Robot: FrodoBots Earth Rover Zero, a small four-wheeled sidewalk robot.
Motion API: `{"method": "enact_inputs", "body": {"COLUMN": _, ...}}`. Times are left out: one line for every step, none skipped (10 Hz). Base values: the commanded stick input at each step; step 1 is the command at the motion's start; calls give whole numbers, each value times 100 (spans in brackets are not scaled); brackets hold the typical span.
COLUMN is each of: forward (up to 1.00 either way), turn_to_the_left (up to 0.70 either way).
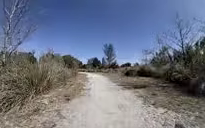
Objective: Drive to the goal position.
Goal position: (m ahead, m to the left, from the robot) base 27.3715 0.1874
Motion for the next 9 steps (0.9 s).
{"method": "enact_inputs", "body": {"forward": 70, "turn_to_the_left": 2}}
{"method": "enact_inputs", "body": {"forward": 70, "turn_to_the_left": 2}}
{"method": "enact_inputs", "body": {"forward": 70, "turn_to_the_left": 2}}
{"method": "enact_inputs", "body": {"forward": 70, "turn_to_the_left": 2}}
{"method": "enact_inputs", "body": {"forward": 70, "turn_to_the_left": 2}}
{"method": "enact_inputs", "body": {"forward": 70, "turn_to_the_left": 2}}
{"method": "enact_inputs", "body": {"forward": 70, "turn_to_the_left": 2}}
{"method": "enact_inputs", "body": {"forward": 70, "turn_to_the_left": 2}}
{"method": "enact_inputs", "body": {"forward": 70, "turn_to_the_left": 2}}
